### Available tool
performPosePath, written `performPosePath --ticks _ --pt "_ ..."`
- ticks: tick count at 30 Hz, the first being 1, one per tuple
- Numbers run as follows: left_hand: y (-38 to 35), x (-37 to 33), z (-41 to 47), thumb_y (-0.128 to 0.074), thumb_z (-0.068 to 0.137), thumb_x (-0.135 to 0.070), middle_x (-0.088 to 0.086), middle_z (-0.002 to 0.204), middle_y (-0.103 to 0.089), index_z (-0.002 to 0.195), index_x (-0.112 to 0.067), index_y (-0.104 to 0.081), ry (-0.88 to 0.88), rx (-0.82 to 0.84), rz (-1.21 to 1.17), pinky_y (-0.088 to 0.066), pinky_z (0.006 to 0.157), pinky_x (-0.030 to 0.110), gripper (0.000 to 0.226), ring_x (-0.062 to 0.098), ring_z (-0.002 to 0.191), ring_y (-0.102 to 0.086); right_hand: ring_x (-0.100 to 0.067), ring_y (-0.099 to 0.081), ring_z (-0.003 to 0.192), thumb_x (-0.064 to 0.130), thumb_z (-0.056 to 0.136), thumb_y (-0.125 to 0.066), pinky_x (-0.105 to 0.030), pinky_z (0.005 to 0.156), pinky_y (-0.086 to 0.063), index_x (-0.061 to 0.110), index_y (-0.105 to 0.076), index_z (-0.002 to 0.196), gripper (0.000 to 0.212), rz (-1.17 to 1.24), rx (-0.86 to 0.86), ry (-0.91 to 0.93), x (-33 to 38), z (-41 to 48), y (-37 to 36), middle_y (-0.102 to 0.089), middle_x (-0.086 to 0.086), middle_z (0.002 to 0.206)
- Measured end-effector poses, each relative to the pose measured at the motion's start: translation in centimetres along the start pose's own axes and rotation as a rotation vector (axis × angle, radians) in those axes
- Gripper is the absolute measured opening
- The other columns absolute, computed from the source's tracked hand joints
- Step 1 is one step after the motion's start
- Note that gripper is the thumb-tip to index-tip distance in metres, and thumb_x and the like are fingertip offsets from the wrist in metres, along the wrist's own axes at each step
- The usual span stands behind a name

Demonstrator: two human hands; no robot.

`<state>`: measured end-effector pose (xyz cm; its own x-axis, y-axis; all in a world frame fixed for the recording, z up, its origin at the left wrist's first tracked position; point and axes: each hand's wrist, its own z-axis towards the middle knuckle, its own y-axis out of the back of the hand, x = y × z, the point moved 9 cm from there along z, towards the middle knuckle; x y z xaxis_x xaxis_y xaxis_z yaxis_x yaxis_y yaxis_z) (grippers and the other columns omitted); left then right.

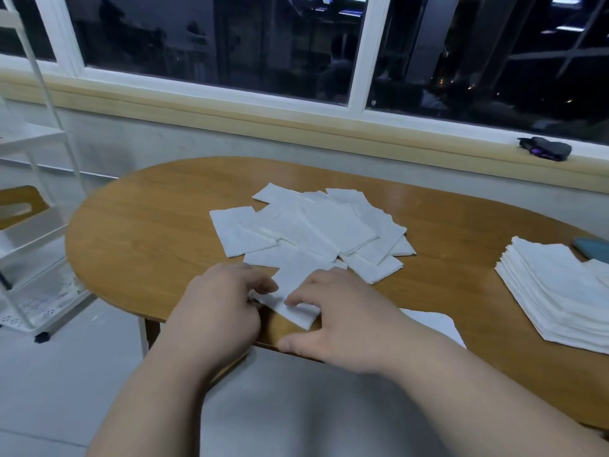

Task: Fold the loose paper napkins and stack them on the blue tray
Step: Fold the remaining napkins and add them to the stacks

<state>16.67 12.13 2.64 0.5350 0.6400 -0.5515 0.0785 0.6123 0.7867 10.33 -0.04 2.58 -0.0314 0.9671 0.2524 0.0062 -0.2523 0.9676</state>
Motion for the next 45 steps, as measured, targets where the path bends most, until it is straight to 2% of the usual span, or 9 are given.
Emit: performPosePath --ticks 6,11,17,21,25,29,35,38,45 --pt "0.4 0.4 -0.5 -0.045 0.079 0.004 -0.024 0.091 -0.061 0.098 -0.037 -0.070 0.033 0.065 -0.111 -0.046 0.077 0.021 0.052 -0.002 0.091 -0.054 -0.013 -0.035 0.111 0.070 0.083 -0.056 -0.029 0.105 -0.025 0.037 -0.056 0.128 0.056 -0.098 -0.096 0.051 1.8 -1.8 -0.9 -0.047 0.011 0.110" --pt "0.1 -0.3 -1.1 -0.042 0.077 0.009 -0.024 0.089 -0.061 0.087 -0.043 -0.063 -0.010 0.170 -0.185 -0.049 0.081 0.024 0.057 0.001 0.091 -0.056 -0.011 -0.036 0.079 0.042 0.080 -0.046 -0.025 0.082 -0.037 0.035 -0.070 0.076 0.026 -0.167 -0.355 0.074 1.7 -3.8 -0.9 -0.048 0.014 0.074" --pt "-0.6 -1.9 -1.9 -0.048 0.062 -0.021 -0.032 0.119 -0.054 0.107 -0.040 -0.069 -0.170 0.304 -0.206 -0.033 0.093 0.014 0.053 -0.008 0.120 -0.038 -0.006 -0.052 0.090 0.028 0.090 -0.054 -0.014 0.069 -0.037 0.032 -0.067 0.083 0.016 0.265 -0.409 -0.078 -0.6 -5.6 1.2 -0.060 0.018 0.089" --pt "-0.7 -2.5 -1.7 -0.062 0.083 -0.031 -0.017 0.095 -0.067 0.089 -0.038 -0.071 -0.167 0.229 -0.236 -0.051 0.082 0.035 0.012 0.004 0.096 -0.058 -0.004 -0.059 0.076 0.019 0.088 -0.065 -0.012 0.062 -0.039 0.031 -0.071 0.074 0.020 0.622 -0.567 -0.174 -3.0 -8.0 3.9 -0.066 0.014 0.076" --pt "-1.0 -3.7 -1.7 -0.061 0.090 -0.034 -0.004 0.080 -0.072 0.094 -0.032 -0.073 -0.093 0.211 -0.456 -0.058 0.073 0.045 0.013 0.020 0.077 -0.069 -0.028 -0.065 0.077 0.023 0.089 -0.071 -0.034 0.067 -0.049 0.018 -0.074 0.090 0.006 0.850 -0.574 -0.227 -5.5 -9.7 4.6 -0.071 -0.006 0.079" --pt "-1.9 -5.5 -1.6 -0.066 0.088 -0.029 -0.015 0.065 -0.063 0.111 -0.057 -0.063 -0.119 0.208 -0.479 -0.048 0.057 0.022 0.036 0.007 0.059 -0.058 -0.043 -0.063 0.082 0.020 0.092 -0.065 -0.060 0.077 -0.052 0.052 -0.055 0.122 0.045 0.818 -0.541 -0.242 -7.3 -10.5 4.3 -0.068 -0.021 0.089" --pt "-3.8 -7.6 -1.6 -0.068 0.089 -0.027 -0.019 0.058 -0.046 0.137 -0.056 -0.043 -0.120 0.215 -0.550 -0.035 0.055 0.010 0.061 0.002 0.054 -0.043 -0.007 -0.039 0.050 0.020 0.096 -0.060 -0.014 0.050 -0.031 0.059 -0.057 0.121 0.046 0.642 -0.582 -0.354 -11.1 -12.4 4.1 -0.039 0.010 0.054" --pt "-4.8 -8.1 -1.3 -0.065 0.091 -0.029 -0.017 0.064 -0.042 0.138 -0.065 -0.033 -0.164 0.227 -0.475 -0.037 0.059 0.010 0.067 0.004 0.058 -0.042 0.017 -0.060 0.082 0.023 0.095 -0.063 0.001 0.068 -0.039 0.048 -0.071 0.103 0.027 0.658 -0.576 -0.406 -12.9 -12.4 3.5 -0.067 0.036 0.079" --pt "-6.6 -8.5 -0.6 -0.064 0.091 -0.028 -0.037 0.085 -0.066 0.096 -0.043 -0.075 -0.089 0.250 -0.420 -0.036 0.066 -0.001 0.019 -0.022 0.087 -0.054 0.013 -0.057 0.083 0.033 0.097 -0.057 -0.003 0.069 -0.040 0.050 -0.066 0.087 0.022 0.512 -0.536 -0.453 -14.6 -12.5 3.5 -0.068 0.027 0.097"
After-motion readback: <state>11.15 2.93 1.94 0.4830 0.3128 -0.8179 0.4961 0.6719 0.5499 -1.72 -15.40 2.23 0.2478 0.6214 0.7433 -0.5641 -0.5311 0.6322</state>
